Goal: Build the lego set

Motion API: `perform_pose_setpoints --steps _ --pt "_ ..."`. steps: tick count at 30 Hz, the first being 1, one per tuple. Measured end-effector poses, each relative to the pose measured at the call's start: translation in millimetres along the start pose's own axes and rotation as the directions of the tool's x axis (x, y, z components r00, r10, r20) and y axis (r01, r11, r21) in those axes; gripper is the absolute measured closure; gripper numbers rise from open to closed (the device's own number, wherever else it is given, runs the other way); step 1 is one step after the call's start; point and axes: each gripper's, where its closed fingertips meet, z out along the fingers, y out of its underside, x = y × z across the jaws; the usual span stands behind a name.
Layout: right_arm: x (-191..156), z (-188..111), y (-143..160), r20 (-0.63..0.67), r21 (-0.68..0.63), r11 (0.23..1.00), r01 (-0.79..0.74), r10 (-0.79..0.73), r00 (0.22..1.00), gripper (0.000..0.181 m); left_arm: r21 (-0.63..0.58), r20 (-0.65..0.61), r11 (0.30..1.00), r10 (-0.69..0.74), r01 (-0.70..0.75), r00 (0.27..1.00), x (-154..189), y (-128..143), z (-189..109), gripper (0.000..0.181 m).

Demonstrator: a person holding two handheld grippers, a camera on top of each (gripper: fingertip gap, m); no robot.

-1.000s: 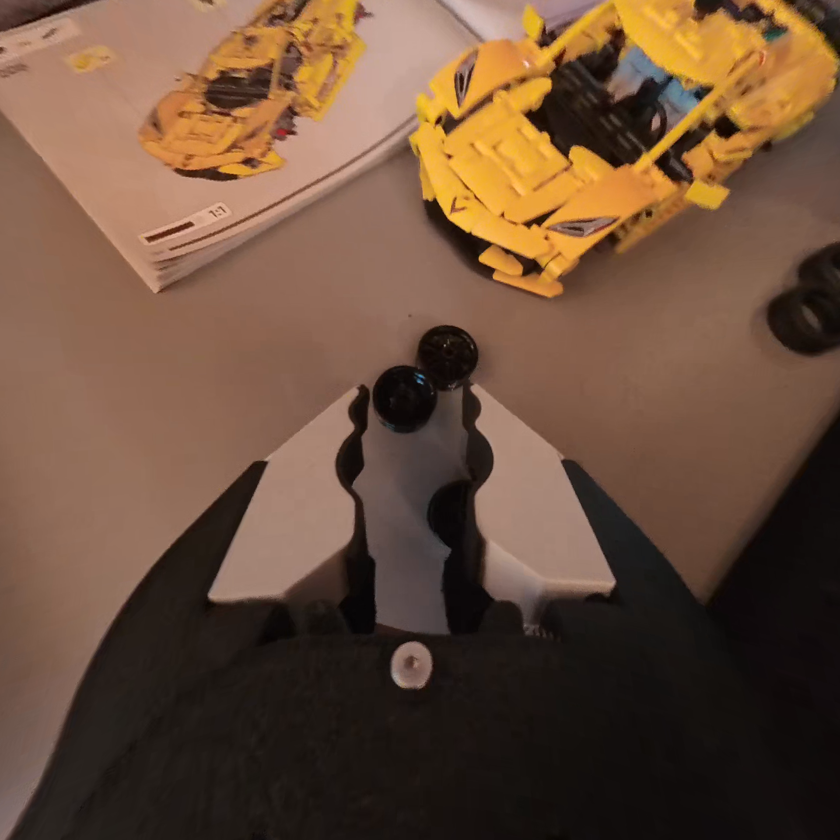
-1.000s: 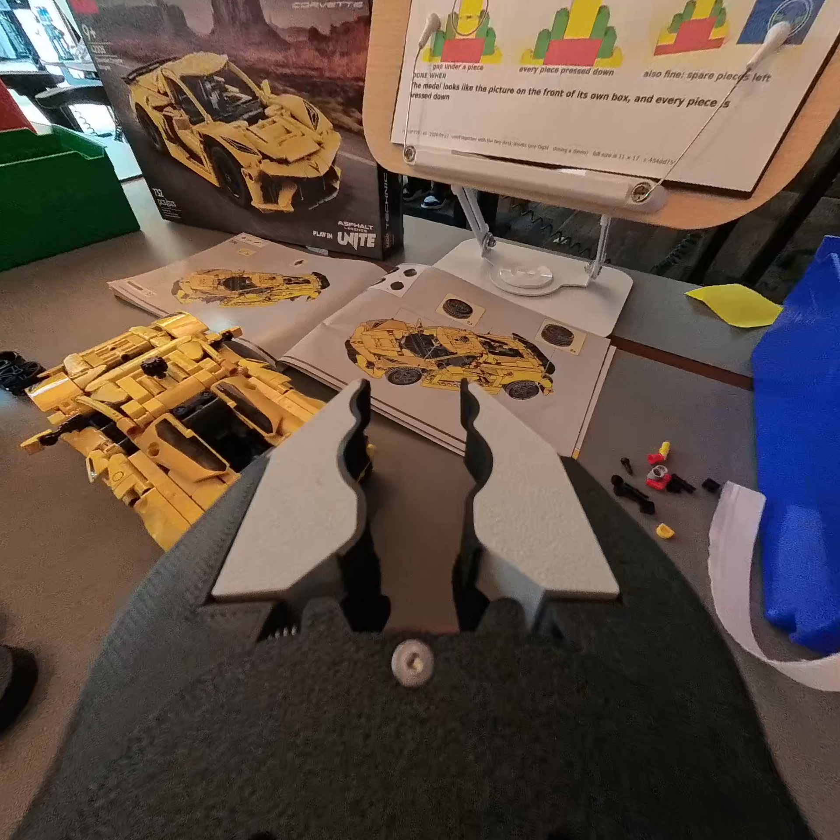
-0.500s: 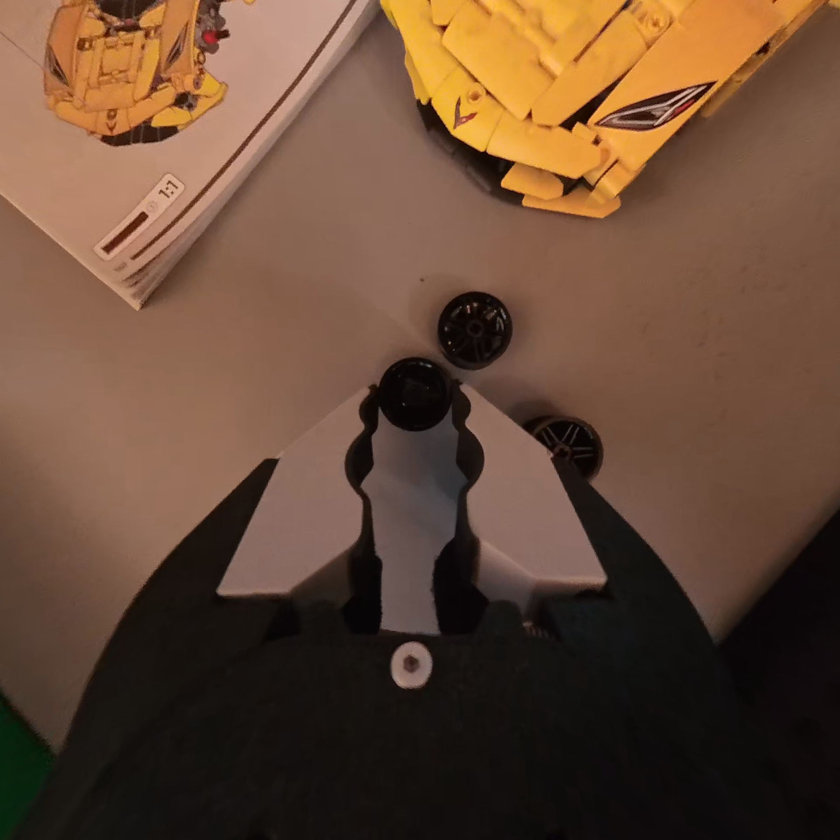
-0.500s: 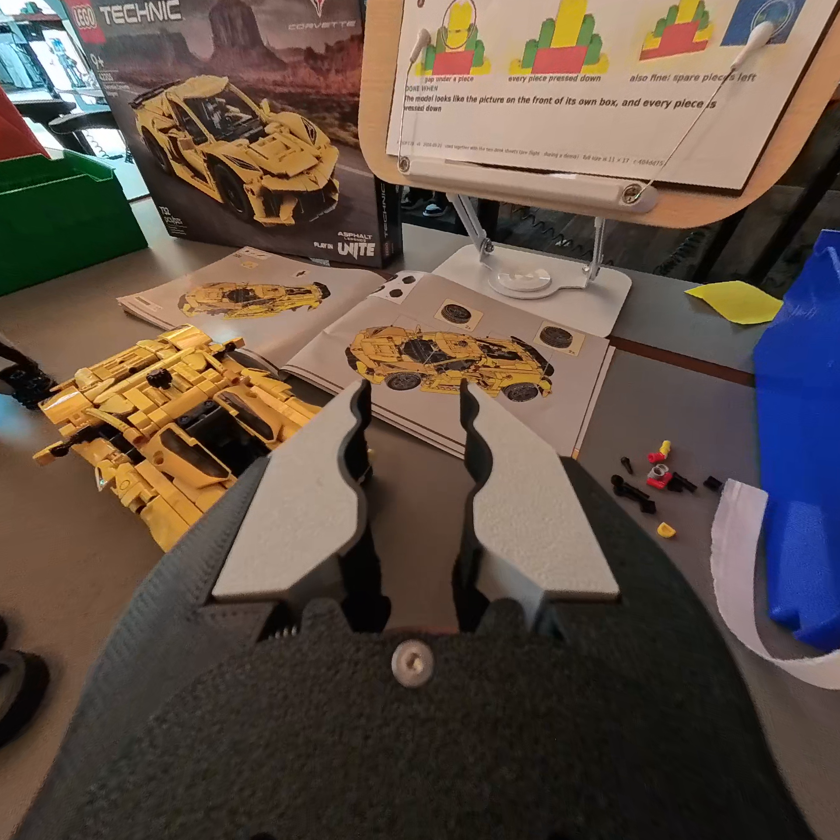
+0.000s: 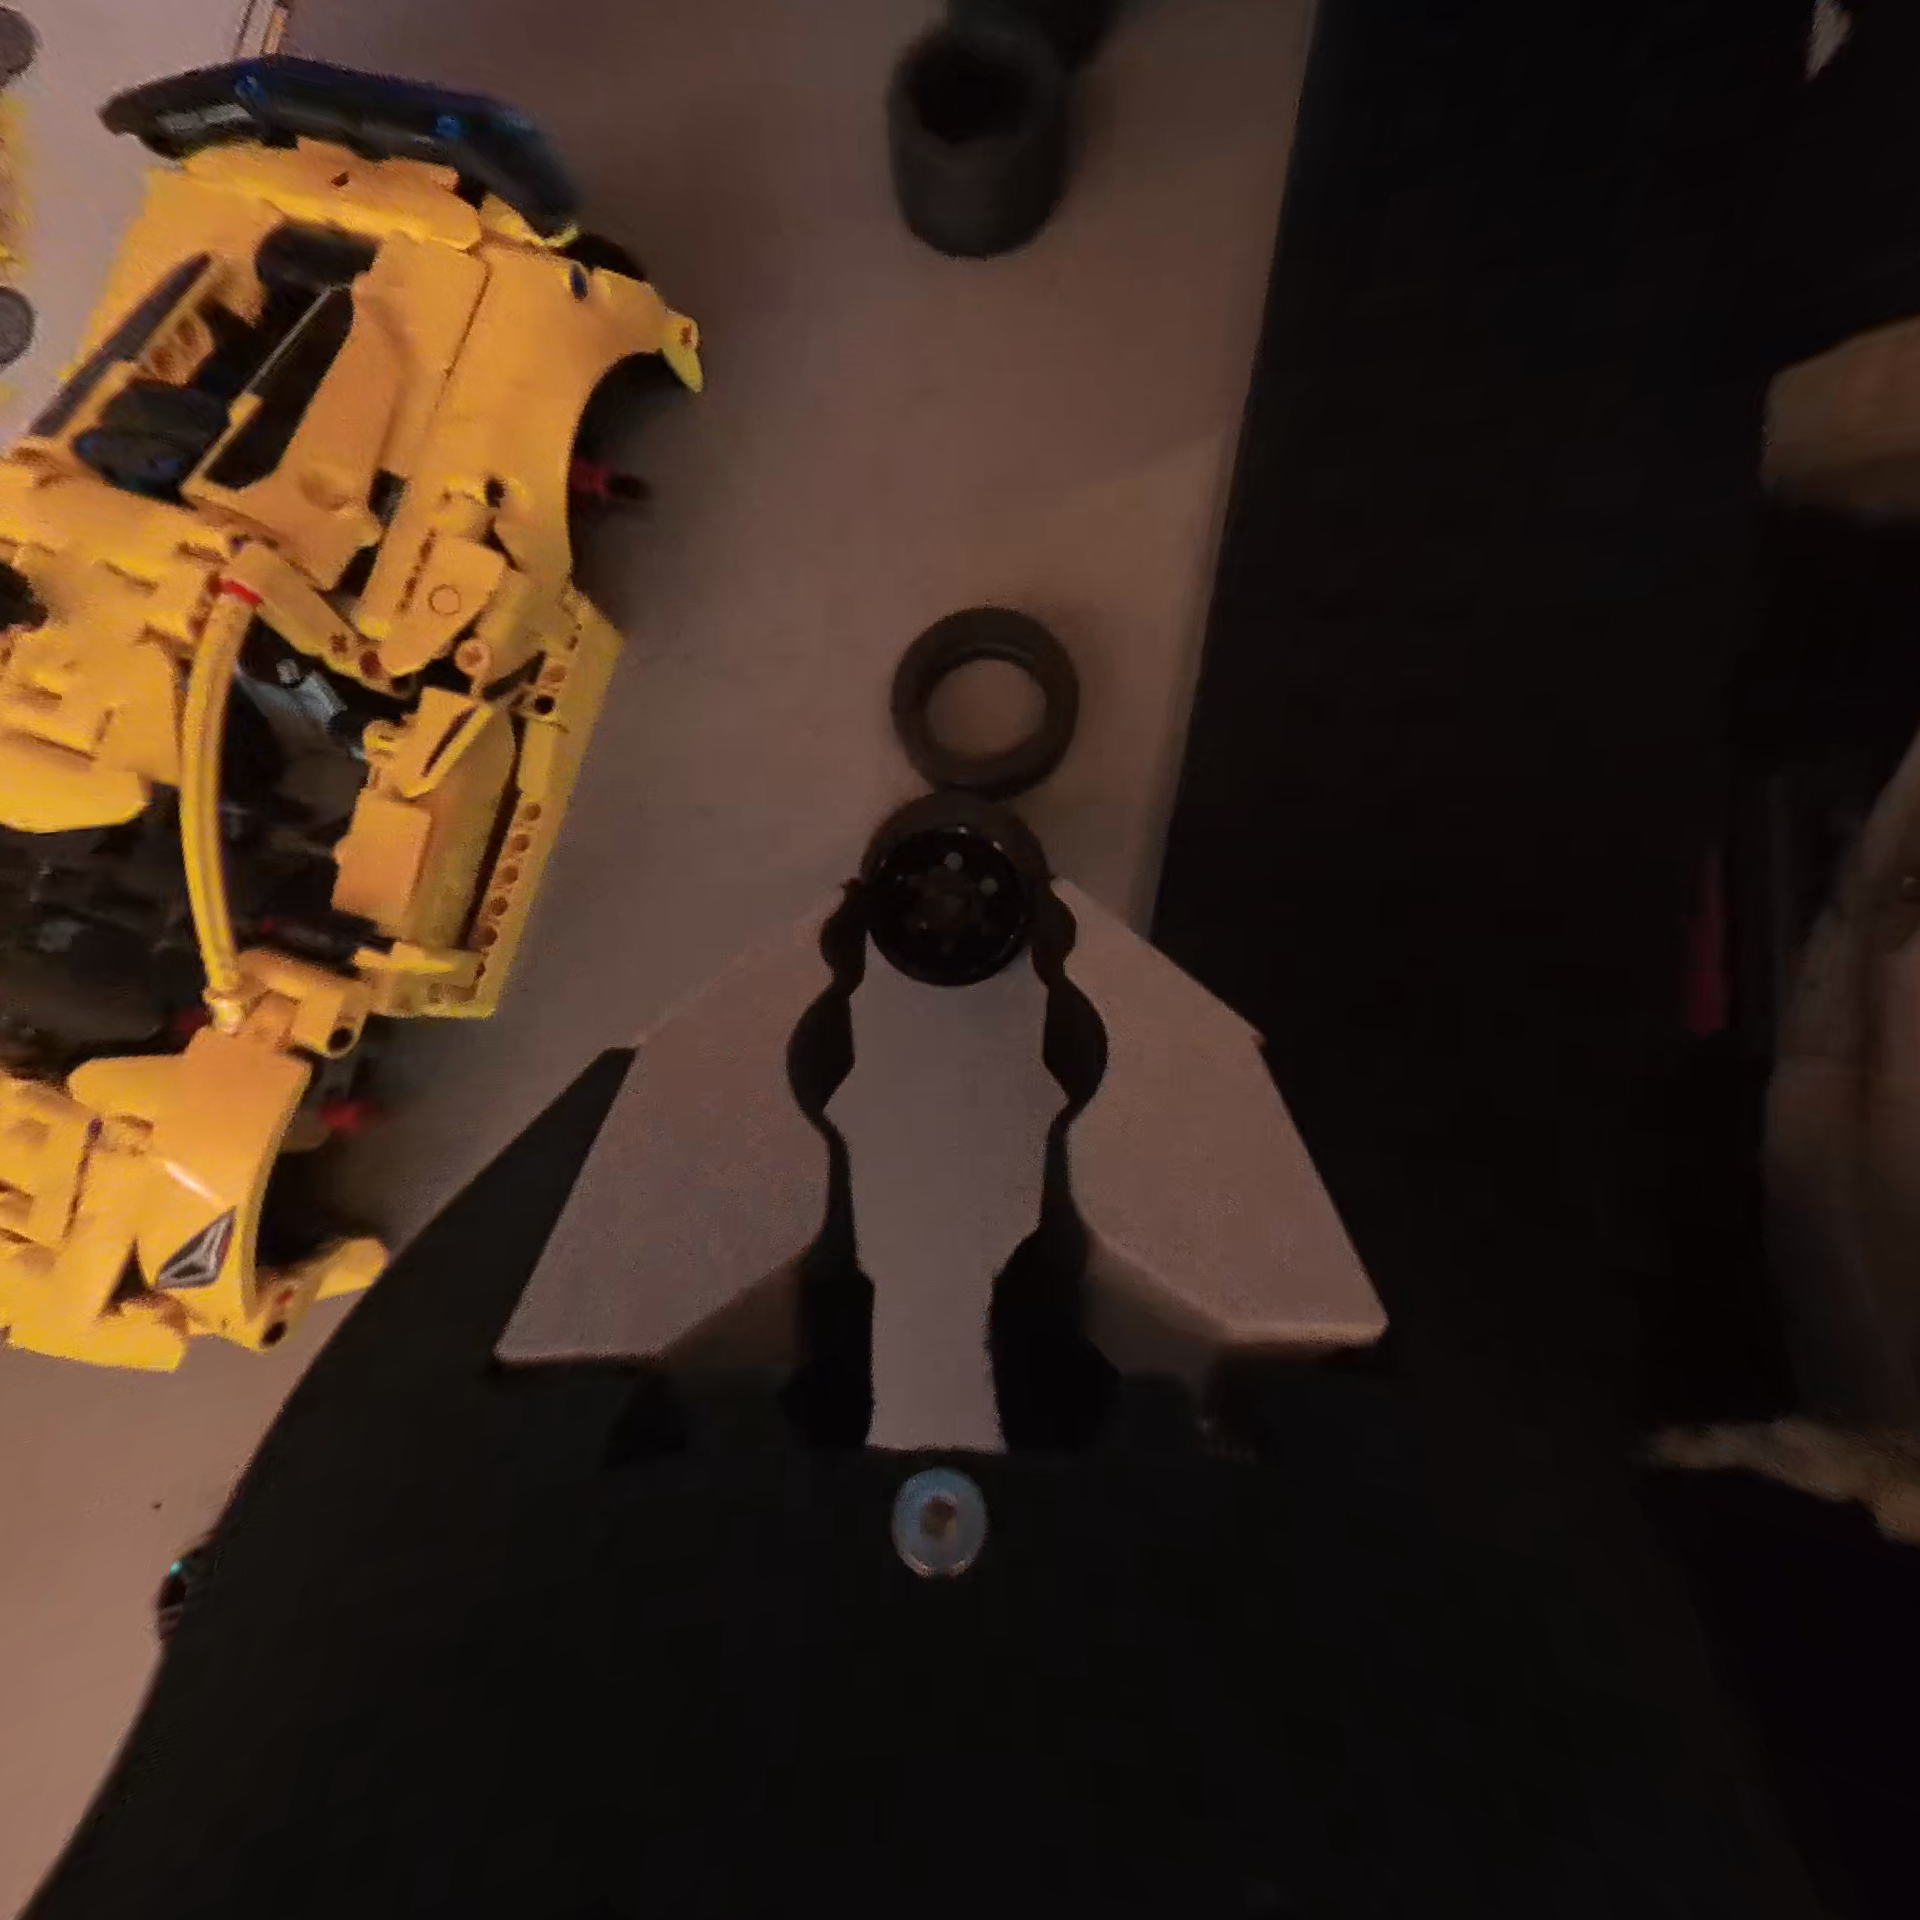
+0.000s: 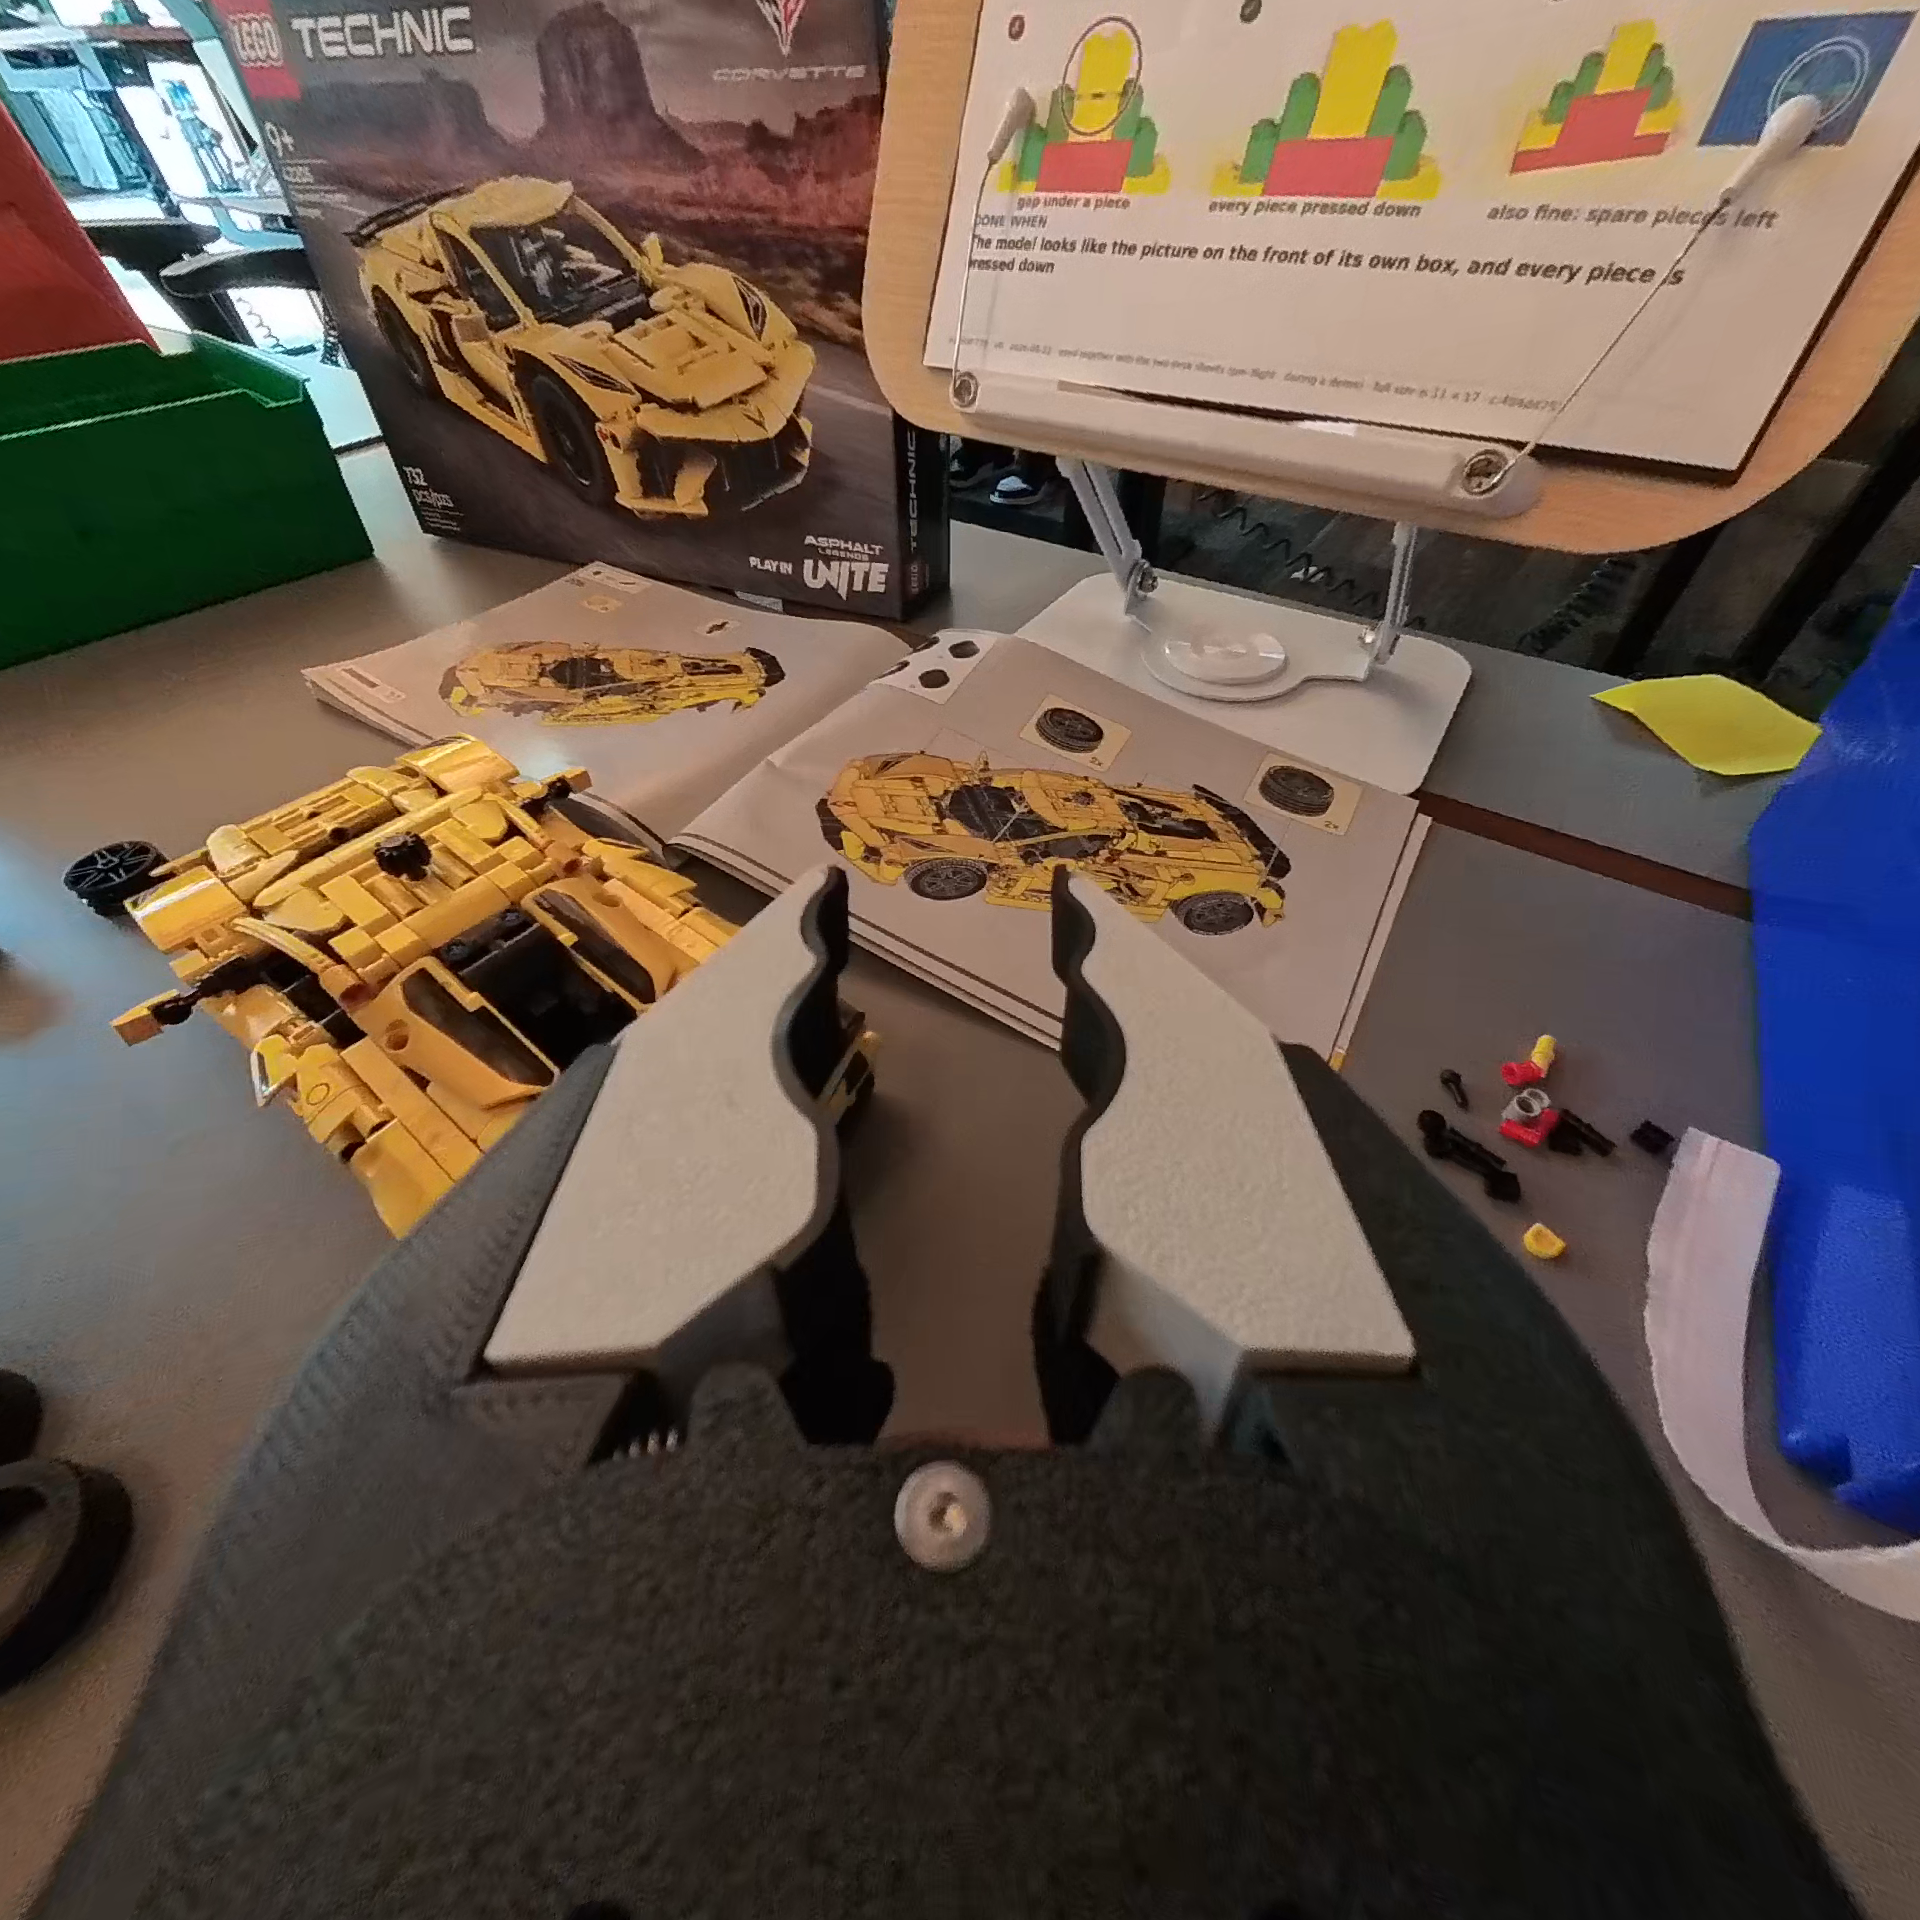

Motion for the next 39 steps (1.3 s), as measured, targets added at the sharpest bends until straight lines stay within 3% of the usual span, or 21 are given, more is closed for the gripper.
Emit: perform_pose_setpoints --steps 3,5,7,9,11,12,14,18,20,23,26,27,29,31,32,34,39 --pt "-11.9 -3.7 -10.0 0.057 0.050 0.998 0.026 -0.029 0.998 0.143 0.076 -0.019 0.997 -0.022 0.024 1.000 3.6 -14.8 3.3 0.148" --pt "-48.6 -15.0 -28.2 0.230 0.151 0.986 0.070 -0.104 0.968 0.142 0.159 -0.017 0.987 -0.030 0.032 0.999 3.1 -27.0 -2.8 0.148" --pt "-117.4 -48.0 -44.6 0.547 0.265 0.963 0.037 -0.182 0.817 0.151 0.282 0.037 0.959 -0.024 0.013 0.999 -4.1 -43.8 -15.0 0.148" --pt "-154.2 -70.8 -56.3 0.716 0.262 0.950 -0.168 -0.074 0.694 0.155 0.449 0.067 0.894 -0.044 0.010 0.997 -10.1 -65.0 -37.1 0.148" --pt "-188.6 -83.3 -44.7 0.867 0.079 0.964 -0.252 0.058 0.495 0.150 0.599 0.101 0.800 -0.051 -0.020 0.994 -12.5 -82.8 -64.3 0.148" --pt "-203.8 -87.5 -36.1 0.906 -0.031 0.972 -0.232 0.125 0.404 0.134 0.661 0.131 0.749 -0.052 -0.049 0.990 -13.3 -89.3 -77.8 0.148" --pt "-226.0 -101.6 -29.8 0.945 -0.194 0.958 -0.212 0.240 0.222 0.119 0.762 0.173 0.641 -0.058 -0.096 0.983 -12.1 -99.3 -103.0 0.149" --pt "-243.8 -115.6 -43.0 0.911 -0.410 0.866 -0.287 0.405 -0.081 0.125 0.845 0.225 0.489 0.043 -0.216 0.974 6.8 -115.5 -126.2 0.149" --pt "-248.2 -116.8 -41.3 0.859 -0.512 0.822 -0.251 0.479 -0.181 0.132 0.810 0.314 0.492 0.097 -0.320 0.944 11.2 -118.3 -119.1 0.149" --pt "-252.2 -119.3 -34.3 0.853 -0.518 0.829 -0.211 0.484 -0.194 0.145 0.740 0.376 0.547 0.145 -0.391 0.915 10.4 -115.7 -100.8 0.148" --pt "-250.5 -113.3 -28.7 0.887 -0.461 0.865 -0.198 0.451 -0.095 0.149 0.719 0.402 0.560 0.148 -0.411 0.904 8.8 -114.1 -94.9 0.148" --pt "-248.8 -105.0 -23.0 0.895 -0.440 0.878 -0.188 0.446 -0.012 0.149 0.693 0.405 0.599 0.138 -0.402 0.904 3.3 -109.1 -89.7 0.148" --pt "-240.9 -79.4 1.2 0.892 -0.358 0.929 -0.093 0.370 0.261 0.148 0.582 0.396 0.742 0.098 -0.332 0.913 -13.7 -82.6 -69.8 0.148" --pt "-225.9 -54.1 35.7 0.830 -0.258 0.956 0.139 0.146 0.538 0.150 0.469 0.411 0.853 0.018 -0.228 0.912 -32.8 -45.5 -57.2 0.151" --pt "-220.7 -47.8 53.4 0.800 -0.208 0.931 0.300 -0.014 0.600 0.149 0.446 0.370 0.877 0.002 -0.179 0.929 -33.0 -30.4 -51.6 0.151" --pt "-225.6 -46.8 78.9 0.779 -0.147 0.836 0.529 -0.232 0.583 0.149 0.410 0.243 0.912 -0.071 -0.035 0.968 -31.0 -7.8 -40.9 0.150" --pt "-239.0 -41.1 117.7 0.771 -0.163 0.588 0.792 -0.425 0.474 0.148 0.392 -0.069 0.863 -0.319 0.320 0.945 -32.7 2.1 -27.9 0.147"
